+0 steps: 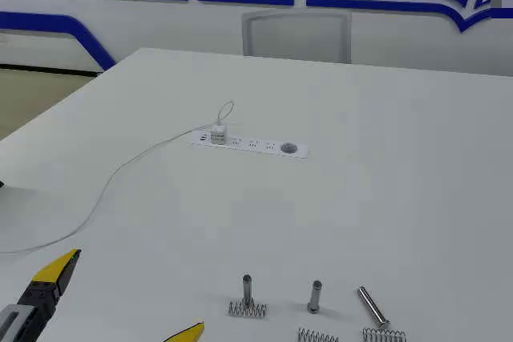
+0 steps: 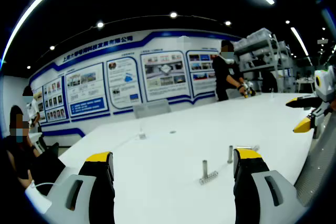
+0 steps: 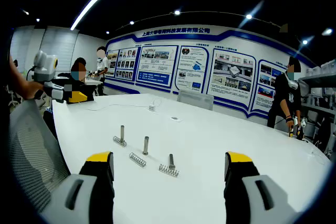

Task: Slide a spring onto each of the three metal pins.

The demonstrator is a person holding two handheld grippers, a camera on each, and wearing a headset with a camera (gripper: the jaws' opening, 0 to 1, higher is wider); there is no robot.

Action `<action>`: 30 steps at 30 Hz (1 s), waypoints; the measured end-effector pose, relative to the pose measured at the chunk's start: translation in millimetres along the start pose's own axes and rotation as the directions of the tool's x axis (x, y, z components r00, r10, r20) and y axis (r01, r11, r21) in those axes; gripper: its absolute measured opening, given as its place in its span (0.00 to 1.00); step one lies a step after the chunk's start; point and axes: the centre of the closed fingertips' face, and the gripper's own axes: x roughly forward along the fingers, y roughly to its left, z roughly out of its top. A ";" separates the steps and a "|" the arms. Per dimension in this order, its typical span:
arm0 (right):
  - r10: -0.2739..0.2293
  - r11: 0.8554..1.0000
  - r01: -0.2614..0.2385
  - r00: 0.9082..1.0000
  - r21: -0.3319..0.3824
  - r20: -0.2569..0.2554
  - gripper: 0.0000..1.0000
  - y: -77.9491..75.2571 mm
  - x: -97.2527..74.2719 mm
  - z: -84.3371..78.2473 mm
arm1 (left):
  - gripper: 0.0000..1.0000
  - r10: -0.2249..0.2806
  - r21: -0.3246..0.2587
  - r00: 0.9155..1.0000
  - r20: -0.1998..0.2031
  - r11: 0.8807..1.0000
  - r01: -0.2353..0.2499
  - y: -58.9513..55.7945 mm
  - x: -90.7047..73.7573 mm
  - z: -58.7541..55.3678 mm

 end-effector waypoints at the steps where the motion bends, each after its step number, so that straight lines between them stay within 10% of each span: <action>1: -0.001 1.000 0.001 1.000 0.001 -0.001 0.87 -0.3 0.0 -0.2 | 0.96 0.001 0.000 1.000 -0.001 1.000 -0.001 0.4 0.0 -0.2; 30: -0.030 0.999 0.028 0.999 -0.032 -0.036 0.84 -5.7 -1.2 -6.8 | 0.94 -0.003 0.015 1.000 -0.023 1.000 0.004 -0.2 0.1 -3.1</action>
